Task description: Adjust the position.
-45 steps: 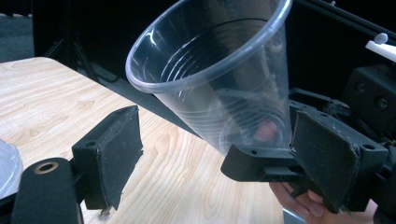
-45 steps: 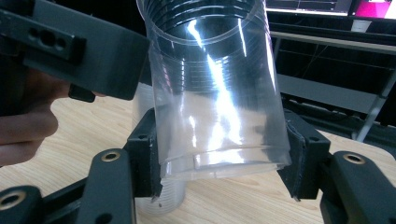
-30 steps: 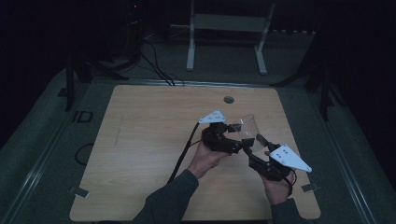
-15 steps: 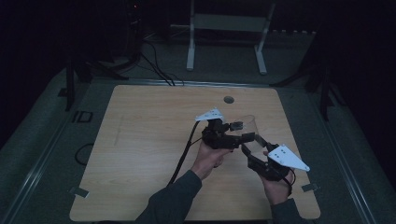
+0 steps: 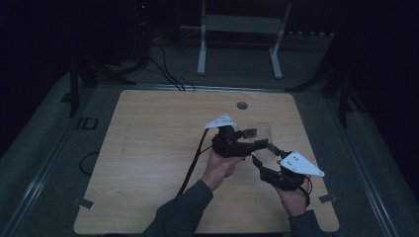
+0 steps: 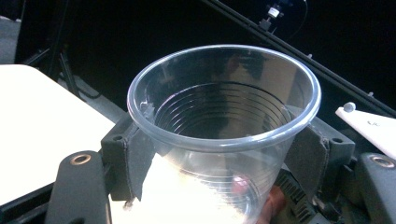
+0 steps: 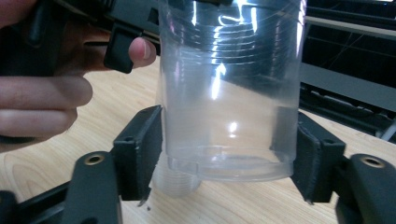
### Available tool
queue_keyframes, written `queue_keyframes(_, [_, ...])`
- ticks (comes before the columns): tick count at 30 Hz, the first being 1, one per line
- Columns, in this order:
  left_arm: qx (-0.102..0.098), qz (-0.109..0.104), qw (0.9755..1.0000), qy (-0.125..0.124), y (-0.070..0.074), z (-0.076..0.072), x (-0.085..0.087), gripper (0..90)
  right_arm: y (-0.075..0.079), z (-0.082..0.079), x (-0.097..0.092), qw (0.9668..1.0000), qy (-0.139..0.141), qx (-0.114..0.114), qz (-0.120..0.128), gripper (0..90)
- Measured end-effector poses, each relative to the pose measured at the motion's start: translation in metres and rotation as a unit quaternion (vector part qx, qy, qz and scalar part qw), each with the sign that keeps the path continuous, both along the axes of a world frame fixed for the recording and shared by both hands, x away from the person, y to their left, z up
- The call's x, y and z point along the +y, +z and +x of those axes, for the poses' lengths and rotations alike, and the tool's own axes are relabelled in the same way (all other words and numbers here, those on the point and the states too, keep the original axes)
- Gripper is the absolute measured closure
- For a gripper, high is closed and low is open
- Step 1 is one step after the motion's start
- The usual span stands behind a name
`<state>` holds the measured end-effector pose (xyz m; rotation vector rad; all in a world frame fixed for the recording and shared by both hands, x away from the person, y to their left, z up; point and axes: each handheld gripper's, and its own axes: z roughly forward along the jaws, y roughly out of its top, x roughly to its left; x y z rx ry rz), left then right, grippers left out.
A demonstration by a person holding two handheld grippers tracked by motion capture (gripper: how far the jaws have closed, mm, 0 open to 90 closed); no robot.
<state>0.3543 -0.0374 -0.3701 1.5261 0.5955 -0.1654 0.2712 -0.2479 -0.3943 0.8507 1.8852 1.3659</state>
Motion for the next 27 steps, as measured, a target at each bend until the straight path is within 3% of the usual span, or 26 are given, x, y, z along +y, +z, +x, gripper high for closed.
queue_keyframes(10, [-0.02, 0.029, 0.9993, 0.01, -0.002, -0.002, 0.002, 30.0, 0.005, 0.004, -0.001, 0.9996, 0.004, 0.018, -0.021, 27.1])
queue_keyframes(15, [-0.038, 0.052, 0.9978, 0.015, -0.002, -0.005, 0.001, 30.1, 0.007, 0.009, -0.005, 0.9988, 0.019, 0.043, -0.01, 27.4])
queue_keyframes(20, [-0.059, 0.075, 0.9952, 0.019, -0.001, -0.009, 0.0, 30.3, 0.008, 0.013, -0.005, 0.9974, 0.034, 0.061, -0.015, 27.9])
queue_keyframes(27, [-0.088, 0.107, 0.99, 0.026, 0.0, -0.013, -0.003, 30.4, 0.007, 0.016, 0.002, 0.9961, 0.044, 0.07, -0.03, 35.6])
